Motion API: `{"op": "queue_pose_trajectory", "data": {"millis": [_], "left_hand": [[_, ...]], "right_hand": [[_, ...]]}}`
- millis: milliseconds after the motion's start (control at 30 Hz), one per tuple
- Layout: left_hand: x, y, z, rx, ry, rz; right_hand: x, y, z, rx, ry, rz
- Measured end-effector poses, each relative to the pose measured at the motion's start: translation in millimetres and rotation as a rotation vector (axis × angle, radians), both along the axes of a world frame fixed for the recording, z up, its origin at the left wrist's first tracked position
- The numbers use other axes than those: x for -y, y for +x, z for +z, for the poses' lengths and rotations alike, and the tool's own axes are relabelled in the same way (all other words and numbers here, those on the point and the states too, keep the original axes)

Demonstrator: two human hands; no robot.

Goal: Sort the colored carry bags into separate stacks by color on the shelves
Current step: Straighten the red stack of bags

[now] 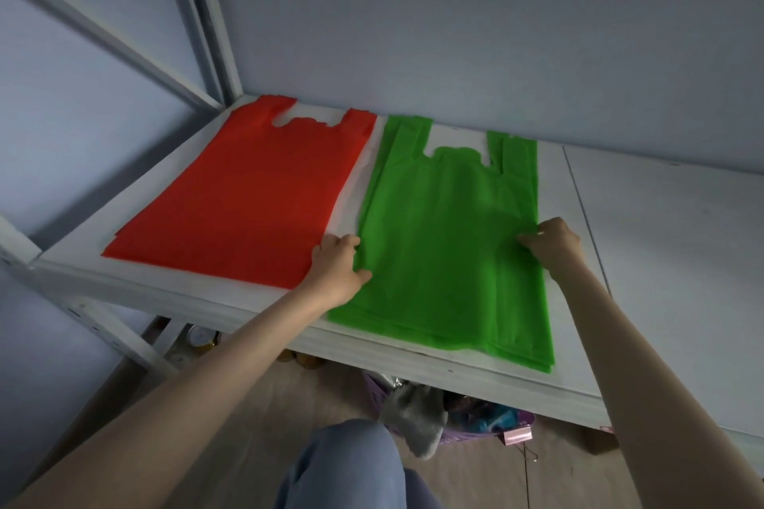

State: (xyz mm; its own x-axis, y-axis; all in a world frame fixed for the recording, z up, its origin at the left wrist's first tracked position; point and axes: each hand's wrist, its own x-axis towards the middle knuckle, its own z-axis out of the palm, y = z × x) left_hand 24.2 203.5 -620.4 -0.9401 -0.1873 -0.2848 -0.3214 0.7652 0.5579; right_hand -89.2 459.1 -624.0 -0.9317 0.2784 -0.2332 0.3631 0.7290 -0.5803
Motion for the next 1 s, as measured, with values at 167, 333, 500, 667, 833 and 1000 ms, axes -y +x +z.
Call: {"op": "queue_pose_trajectory", "data": {"millis": [167, 333, 500, 667, 833, 1000], "left_hand": [[27, 13, 14, -0.197, -0.119, 0.070], [115, 32, 10, -0.042, -0.298, 0.329], [170, 48, 16, 0.051, -0.336, 0.559], [185, 38, 16, 0.080, -0.385, 0.575], [210, 21, 16, 0.159, -0.361, 0.550], [230, 12, 12, 0.198, -0.312, 0.544]], "right_hand": [[16, 17, 11, -0.197, 0.115, -0.045], [66, 27, 22, -0.284, 0.028, 0.172], [143, 7, 23, -0.128, -0.132, 0.376], [212, -31, 22, 0.023, -0.315, 0.417], [248, -80, 11, 0.114, -0.402, 0.310], [264, -115, 1, 0.056, -0.376, 0.226]]}}
